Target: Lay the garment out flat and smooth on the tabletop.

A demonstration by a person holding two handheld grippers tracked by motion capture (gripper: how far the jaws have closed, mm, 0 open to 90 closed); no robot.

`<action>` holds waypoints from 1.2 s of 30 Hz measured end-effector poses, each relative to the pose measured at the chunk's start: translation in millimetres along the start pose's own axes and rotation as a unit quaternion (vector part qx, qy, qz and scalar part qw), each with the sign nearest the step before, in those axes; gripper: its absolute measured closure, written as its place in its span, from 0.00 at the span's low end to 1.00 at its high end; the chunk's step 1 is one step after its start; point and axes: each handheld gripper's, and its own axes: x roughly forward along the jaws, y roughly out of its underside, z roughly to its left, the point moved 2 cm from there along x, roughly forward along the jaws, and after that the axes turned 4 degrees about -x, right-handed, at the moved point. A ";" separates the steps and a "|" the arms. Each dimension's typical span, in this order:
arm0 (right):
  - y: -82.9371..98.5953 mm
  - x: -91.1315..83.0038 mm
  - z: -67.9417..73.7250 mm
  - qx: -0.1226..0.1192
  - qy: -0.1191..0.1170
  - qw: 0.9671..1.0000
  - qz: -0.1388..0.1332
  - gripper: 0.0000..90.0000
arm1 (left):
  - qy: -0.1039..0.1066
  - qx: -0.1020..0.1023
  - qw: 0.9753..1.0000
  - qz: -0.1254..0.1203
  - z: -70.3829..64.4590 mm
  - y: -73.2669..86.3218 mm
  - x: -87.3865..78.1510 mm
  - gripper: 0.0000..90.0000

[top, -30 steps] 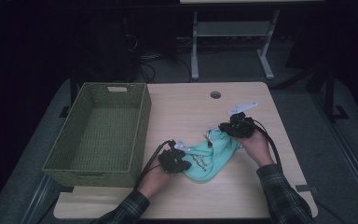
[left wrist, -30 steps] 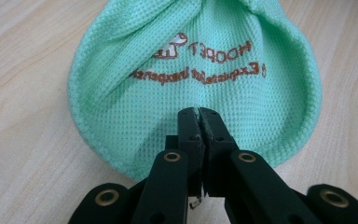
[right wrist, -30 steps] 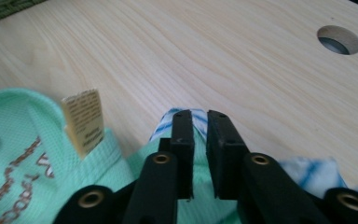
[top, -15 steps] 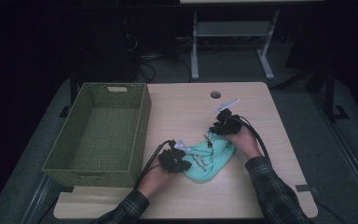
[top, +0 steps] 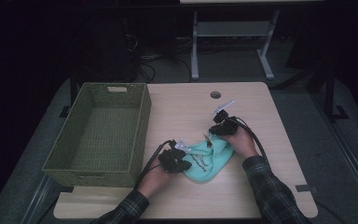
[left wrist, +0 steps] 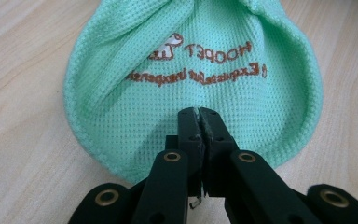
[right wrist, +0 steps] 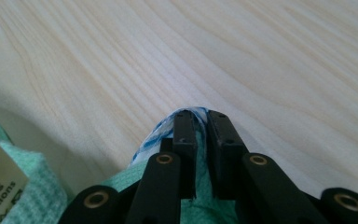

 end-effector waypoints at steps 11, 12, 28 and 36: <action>-1.4 -7.6 -17.5 0.038 0.014 0.999 -0.035 0.92 | -0.002 0.003 1.000 0.000 0.2 -0.2 0.1 0.97; -1.4 -7.6 -17.5 0.038 0.014 0.999 -0.035 0.92 | -0.002 0.003 1.000 0.000 0.2 -0.2 0.1 0.97; -19.0 -8.2 -62.1 0.133 0.013 0.988 -0.077 0.92 | -0.004 0.006 1.000 0.006 -0.9 -0.3 -0.7 0.98; -23.0 -8.0 -53.9 0.113 0.004 0.990 -0.079 0.77 | 0.005 -0.008 1.000 0.000 0.5 -0.8 0.1 0.95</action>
